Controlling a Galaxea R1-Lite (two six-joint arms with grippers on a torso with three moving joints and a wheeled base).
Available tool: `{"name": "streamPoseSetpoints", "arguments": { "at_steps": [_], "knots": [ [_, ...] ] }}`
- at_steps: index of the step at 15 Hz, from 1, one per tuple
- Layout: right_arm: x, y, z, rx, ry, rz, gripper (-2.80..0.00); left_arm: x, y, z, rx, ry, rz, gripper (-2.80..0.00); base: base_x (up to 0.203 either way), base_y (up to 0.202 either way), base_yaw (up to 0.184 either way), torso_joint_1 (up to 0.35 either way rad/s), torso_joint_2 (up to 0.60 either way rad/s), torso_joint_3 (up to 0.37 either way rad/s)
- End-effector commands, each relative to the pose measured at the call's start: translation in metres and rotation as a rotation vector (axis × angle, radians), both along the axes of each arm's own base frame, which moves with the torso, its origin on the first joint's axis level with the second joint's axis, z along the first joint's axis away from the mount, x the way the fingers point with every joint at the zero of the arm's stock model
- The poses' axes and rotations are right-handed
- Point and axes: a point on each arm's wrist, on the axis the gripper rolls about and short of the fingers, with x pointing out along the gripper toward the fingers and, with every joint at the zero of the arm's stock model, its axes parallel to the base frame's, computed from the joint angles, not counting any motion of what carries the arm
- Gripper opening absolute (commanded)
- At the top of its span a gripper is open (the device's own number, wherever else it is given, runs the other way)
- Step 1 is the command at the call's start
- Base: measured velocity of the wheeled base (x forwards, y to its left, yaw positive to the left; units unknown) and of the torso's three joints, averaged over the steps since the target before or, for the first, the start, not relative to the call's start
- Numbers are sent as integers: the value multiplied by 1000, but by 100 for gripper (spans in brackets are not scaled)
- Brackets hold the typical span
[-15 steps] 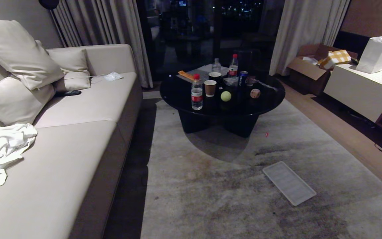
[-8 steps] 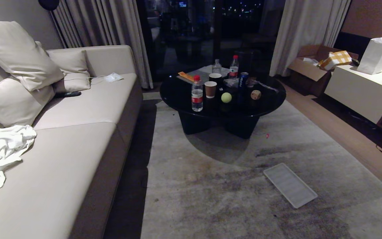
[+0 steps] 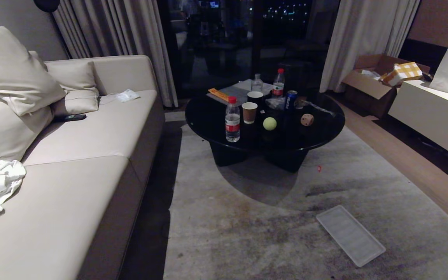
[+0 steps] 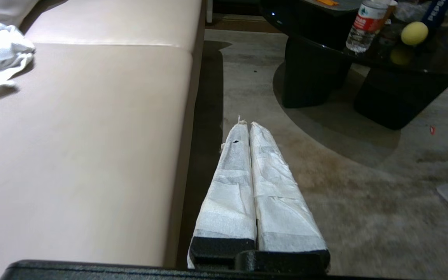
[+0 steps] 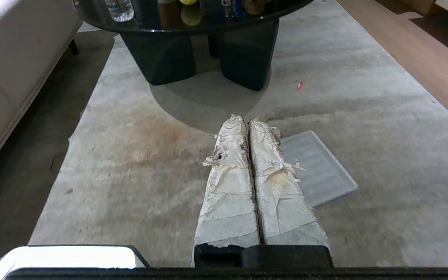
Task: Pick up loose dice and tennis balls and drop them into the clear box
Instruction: Pick up toys out of the box
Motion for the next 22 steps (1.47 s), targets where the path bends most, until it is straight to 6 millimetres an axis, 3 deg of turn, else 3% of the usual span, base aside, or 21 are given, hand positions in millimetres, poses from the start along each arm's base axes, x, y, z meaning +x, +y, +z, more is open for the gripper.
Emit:
{"name": "streamPoseSetpoints", "arguments": {
  "at_steps": [1, 22],
  "knots": [
    [0, 0, 0, 0, 1, 1, -280, 0, 0, 0, -4, 3, 1, -280, 181, 0, 1, 2, 4, -4],
    [0, 0, 0, 0, 1, 1, -280, 0, 0, 0, -1, 3, 1, -280, 184, 0, 0, 3, 2, 1]
  ]
}}
